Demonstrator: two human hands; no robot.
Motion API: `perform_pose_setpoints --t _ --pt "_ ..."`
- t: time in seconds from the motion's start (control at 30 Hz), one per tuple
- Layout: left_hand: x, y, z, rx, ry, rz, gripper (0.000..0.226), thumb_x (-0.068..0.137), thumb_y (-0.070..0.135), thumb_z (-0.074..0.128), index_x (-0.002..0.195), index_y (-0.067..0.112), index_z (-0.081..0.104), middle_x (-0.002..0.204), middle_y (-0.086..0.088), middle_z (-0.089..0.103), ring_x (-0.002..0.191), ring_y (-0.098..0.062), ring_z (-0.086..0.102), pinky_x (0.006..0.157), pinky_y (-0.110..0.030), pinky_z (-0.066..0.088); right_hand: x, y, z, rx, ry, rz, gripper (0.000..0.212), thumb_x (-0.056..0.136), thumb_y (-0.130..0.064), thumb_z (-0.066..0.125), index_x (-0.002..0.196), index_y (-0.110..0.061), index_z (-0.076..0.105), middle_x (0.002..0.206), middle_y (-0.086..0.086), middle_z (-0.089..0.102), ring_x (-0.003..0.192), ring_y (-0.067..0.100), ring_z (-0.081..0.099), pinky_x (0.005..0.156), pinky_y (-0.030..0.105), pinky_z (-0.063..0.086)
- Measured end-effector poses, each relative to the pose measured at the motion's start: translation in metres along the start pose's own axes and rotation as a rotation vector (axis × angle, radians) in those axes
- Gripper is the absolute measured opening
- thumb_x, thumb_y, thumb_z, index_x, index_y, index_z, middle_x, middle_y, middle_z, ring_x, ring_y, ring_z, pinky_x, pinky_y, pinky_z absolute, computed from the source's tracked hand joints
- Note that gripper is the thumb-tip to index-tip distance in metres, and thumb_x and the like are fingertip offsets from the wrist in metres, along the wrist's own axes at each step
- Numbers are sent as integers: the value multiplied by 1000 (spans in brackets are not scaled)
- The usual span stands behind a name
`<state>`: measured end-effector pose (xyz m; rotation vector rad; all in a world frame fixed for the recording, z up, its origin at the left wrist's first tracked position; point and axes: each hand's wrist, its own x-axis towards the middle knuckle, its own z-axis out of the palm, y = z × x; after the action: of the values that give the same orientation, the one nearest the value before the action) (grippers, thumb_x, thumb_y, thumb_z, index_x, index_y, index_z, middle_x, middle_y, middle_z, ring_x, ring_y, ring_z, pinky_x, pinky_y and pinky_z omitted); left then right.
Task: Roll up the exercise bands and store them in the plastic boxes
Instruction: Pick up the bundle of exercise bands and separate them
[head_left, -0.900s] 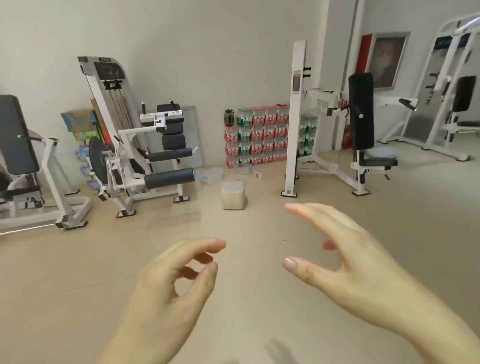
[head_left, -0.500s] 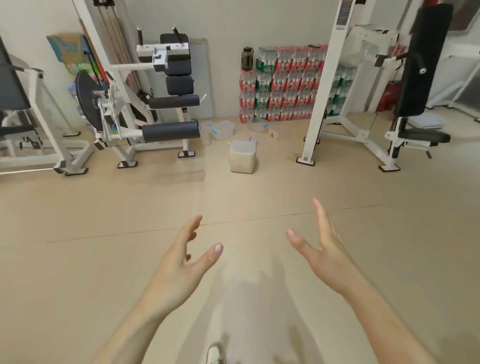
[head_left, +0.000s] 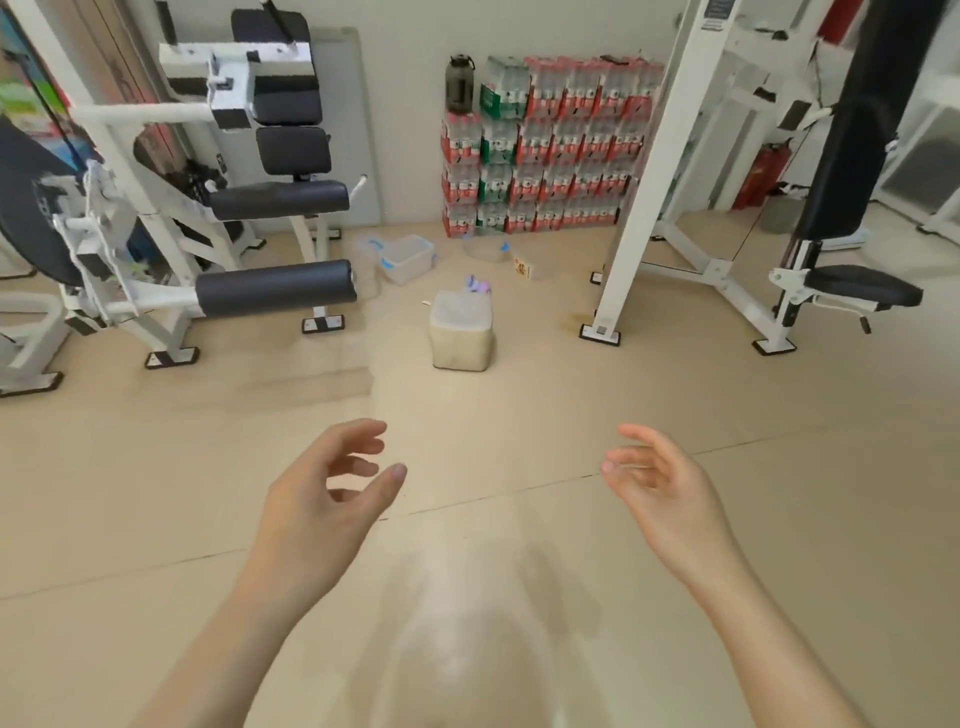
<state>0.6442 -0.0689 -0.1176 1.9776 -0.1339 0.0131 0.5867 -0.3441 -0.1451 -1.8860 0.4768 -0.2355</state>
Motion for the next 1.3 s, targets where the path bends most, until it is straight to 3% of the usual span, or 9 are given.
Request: perform_pose_setpoints --t 0.1,0.23,0.3,0.43,0.63,0.93,1.1,1.2,1.3 --pt "89 1 18 63 -9 15 15 86 22 66 95 33 64 84 15 66 80 0 60 63 -9 44 60 -9 13 -119 27 -49 22 84 -22 69 99 -35 60 87 -7 67 78 4 62 68 12 46" --pt "217 5 52 104 -22 24 9 85 21 66 88 28 66 73 9 67 69 -4 58 61 -12 43 163 0 20 -411 69 -162 21 85 -33 65 105 -32 58 87 -11 63 80 5 61 70 30 49" --pt "277 8 72 -144 -64 -114 9 90 17 60 86 20 68 71 4 67 64 -10 57 64 -19 46 227 8 20 -433 86 -169 18 86 -34 62 103 -31 58 86 -11 63 79 7 61 69 33 49" --pt "386 7 103 -451 -74 -338 19 95 14 49 90 14 68 67 -3 62 58 -14 52 62 -26 41 352 7 28 -199 2 8 3 90 -30 59 88 -31 61 81 -2 68 73 15 65 71 31 49" --pt "544 -6 125 -483 -19 -468 20 92 6 50 96 14 67 72 -1 64 62 -13 53 66 -28 40 545 -29 53 71 -51 176 27 98 -27 47 87 -14 69 89 8 68 76 19 62 68 31 47" --pt "816 -68 154 -621 33 -549 17 90 7 57 102 13 68 76 -3 62 61 -12 53 63 -25 40 830 -43 134 70 -42 254 27 97 -32 48 114 -17 63 114 -1 58 106 15 53 88 37 48" --pt "979 -90 177 -315 -45 -473 19 89 4 55 99 15 69 72 -3 55 61 -15 44 63 -25 39 962 -40 166 -218 -105 260 28 90 -17 61 117 -20 59 121 3 59 100 17 56 85 31 42" --pt "1071 -103 208 -27 -167 -382 35 84 -6 49 93 22 69 83 -1 59 68 -14 51 61 -23 41 1032 -38 180 -389 -183 240 33 90 -16 59 123 -20 57 116 2 59 93 19 59 77 25 38" --pt "1155 -119 249 230 -279 -282 41 80 -6 46 93 28 66 101 1 63 83 -13 57 67 -21 43 1107 -28 198 -494 -289 216 35 90 -22 59 125 -22 57 122 3 59 102 18 60 86 25 42"
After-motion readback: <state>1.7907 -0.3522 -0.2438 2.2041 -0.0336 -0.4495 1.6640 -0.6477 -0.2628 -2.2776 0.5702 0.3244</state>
